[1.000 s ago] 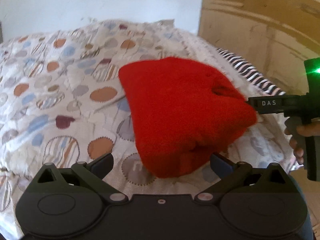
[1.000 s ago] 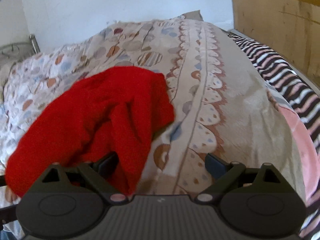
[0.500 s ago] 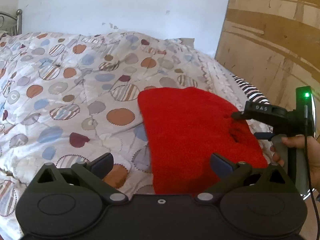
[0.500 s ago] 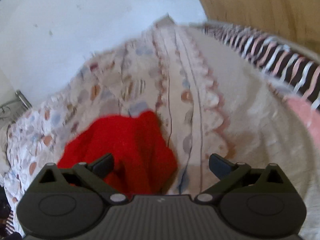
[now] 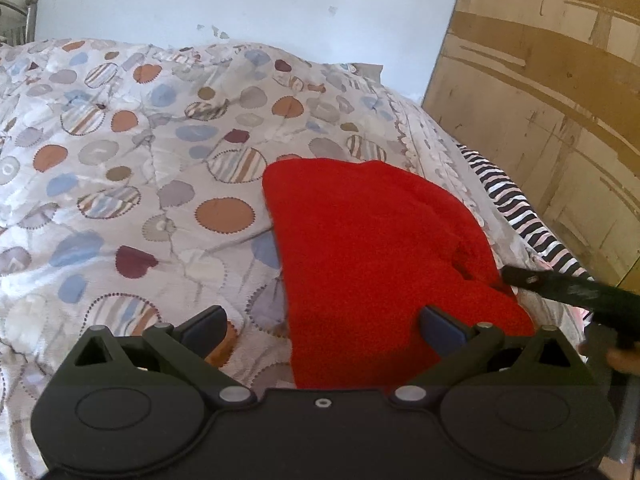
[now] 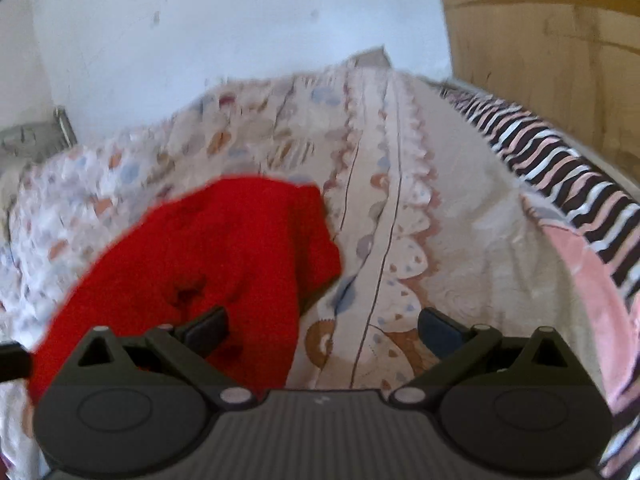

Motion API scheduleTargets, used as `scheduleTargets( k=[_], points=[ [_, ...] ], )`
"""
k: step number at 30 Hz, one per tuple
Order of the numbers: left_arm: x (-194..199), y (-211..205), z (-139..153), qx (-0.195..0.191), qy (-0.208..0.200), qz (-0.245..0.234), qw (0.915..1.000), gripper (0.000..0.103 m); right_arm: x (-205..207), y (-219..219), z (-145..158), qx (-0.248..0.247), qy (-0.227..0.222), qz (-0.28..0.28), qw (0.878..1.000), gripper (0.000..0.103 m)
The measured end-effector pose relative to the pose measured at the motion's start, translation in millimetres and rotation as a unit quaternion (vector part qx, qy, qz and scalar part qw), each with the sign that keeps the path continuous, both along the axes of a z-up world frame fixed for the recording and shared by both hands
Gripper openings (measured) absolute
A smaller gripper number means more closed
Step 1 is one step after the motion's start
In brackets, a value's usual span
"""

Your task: Fold small clothes

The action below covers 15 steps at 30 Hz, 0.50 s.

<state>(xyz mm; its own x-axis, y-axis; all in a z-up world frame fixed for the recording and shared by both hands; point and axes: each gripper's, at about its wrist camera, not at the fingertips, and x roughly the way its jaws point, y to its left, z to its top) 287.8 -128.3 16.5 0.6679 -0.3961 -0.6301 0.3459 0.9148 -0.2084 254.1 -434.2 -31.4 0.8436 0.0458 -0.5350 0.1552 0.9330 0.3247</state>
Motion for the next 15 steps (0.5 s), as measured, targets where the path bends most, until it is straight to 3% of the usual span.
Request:
scheduleTargets(
  k=[5,8,15],
  points=[
    [1,2,-10,-0.004,0.017,-0.001,0.9999,0.102,-30,7,9,0.059,-0.043,0.009,0.997,0.103],
    [3,8,-16,-0.021,0.033,0.005,0.9992,0.102,-37,18,7,0.062,-0.050,0.027,0.996,0.103],
    [0,5,-22,-0.011,0.038,0.007,0.9992,0.102,-44,40,-13,-0.038,-0.018,0.045,0.998,0.103]
  ],
)
